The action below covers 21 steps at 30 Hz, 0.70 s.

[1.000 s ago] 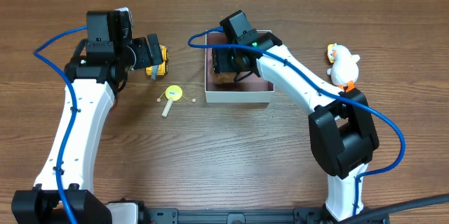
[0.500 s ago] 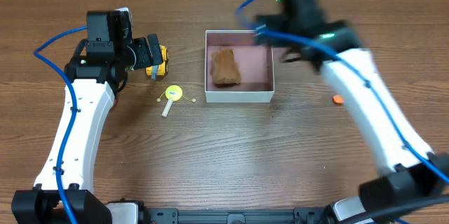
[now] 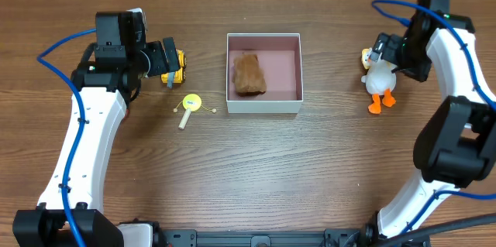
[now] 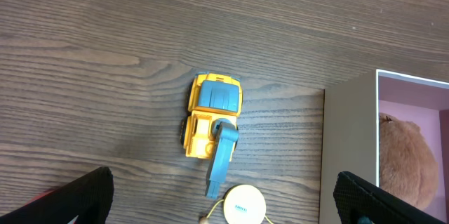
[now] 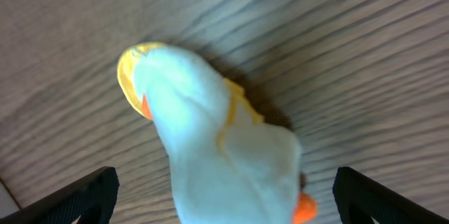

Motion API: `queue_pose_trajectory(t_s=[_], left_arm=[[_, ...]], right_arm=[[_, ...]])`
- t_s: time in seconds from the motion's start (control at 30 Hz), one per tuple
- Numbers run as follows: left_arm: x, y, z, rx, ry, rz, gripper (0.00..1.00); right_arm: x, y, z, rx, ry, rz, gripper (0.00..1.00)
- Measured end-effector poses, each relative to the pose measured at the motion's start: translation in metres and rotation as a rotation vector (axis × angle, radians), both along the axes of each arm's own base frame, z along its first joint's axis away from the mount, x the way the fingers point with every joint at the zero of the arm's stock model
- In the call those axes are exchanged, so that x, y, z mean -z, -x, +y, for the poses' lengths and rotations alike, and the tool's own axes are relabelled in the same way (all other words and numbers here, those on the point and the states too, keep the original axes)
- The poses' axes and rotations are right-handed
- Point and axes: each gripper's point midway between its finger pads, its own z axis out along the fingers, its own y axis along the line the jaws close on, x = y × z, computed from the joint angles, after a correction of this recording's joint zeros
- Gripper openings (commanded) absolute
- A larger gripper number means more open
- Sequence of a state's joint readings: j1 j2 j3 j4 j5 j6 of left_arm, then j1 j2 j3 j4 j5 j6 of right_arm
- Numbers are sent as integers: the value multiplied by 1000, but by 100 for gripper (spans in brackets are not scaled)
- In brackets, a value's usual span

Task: Pack container
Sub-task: 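Grasp the white plush duck with the right gripper, then place the white duck into the box beside the brown plush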

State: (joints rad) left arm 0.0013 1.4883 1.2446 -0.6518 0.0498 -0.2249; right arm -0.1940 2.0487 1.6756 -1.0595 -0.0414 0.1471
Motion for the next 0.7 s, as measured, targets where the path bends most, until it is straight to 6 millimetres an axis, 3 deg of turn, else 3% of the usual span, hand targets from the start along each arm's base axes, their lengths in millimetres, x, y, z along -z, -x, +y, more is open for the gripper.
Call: queue_pose_trajectory(t_s=[0.17,0.33,0.37,0.4,0.5,0.7], left_arm=[[0,0,0,0,0,0,100],[0,0,0,0,0,0,100],[0,0,0,0,0,0,100],[0,0,0,0,0,0,100],[0,0,0,0,0,0,100],[0,0,0,0,0,0,100]], right_arm=[[25,9,11,-34,-20,62,61],[31,12,12,-39,-22,76,60],[31,11,11,-39,-21,74,55],[32,10,11,-39,-19,68,46],[38,9,11,-35,-19,57,4],[35,16,17,-35,-51,79,4]])
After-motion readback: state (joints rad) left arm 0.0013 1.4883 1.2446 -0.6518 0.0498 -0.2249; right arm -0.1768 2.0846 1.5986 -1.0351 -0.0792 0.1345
